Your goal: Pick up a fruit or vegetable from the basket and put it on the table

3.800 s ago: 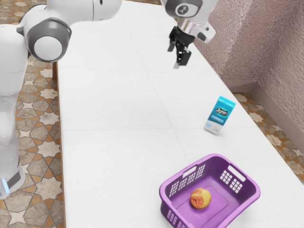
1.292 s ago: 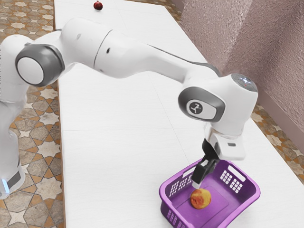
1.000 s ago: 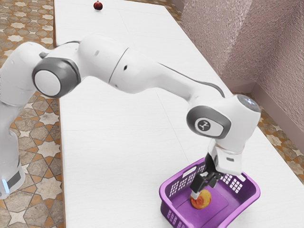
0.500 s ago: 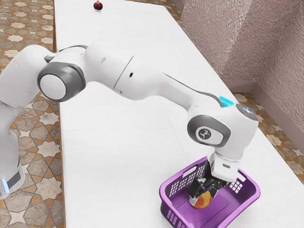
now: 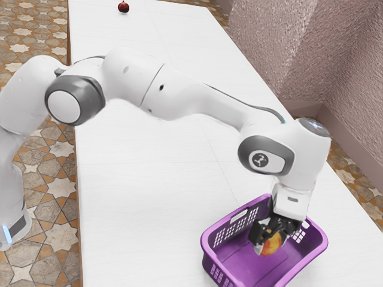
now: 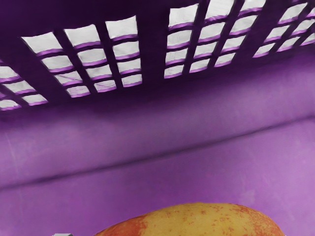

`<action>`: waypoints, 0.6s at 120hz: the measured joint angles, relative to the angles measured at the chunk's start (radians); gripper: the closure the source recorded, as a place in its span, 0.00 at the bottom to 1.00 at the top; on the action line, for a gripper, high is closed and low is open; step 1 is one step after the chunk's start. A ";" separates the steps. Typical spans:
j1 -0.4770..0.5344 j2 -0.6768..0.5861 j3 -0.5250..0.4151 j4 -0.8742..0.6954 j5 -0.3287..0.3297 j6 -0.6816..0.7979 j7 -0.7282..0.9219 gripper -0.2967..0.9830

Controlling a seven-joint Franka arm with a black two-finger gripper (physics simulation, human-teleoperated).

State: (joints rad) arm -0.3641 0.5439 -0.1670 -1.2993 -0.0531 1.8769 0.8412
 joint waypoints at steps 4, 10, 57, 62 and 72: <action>0.000 -0.010 -0.011 0.028 0.012 0.002 -0.001 0.47; 0.000 -0.032 -0.022 0.064 0.028 0.005 -0.002 0.46; 0.041 -0.593 0.285 -0.362 0.108 -0.309 -0.280 0.42; 0.044 -0.588 0.315 -0.441 0.106 -0.317 -0.332 0.42; 0.057 -0.562 0.350 -0.535 0.093 -0.301 -0.425 0.43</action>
State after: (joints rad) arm -0.3066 -0.0182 0.1833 -1.8345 0.0402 1.5763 0.4159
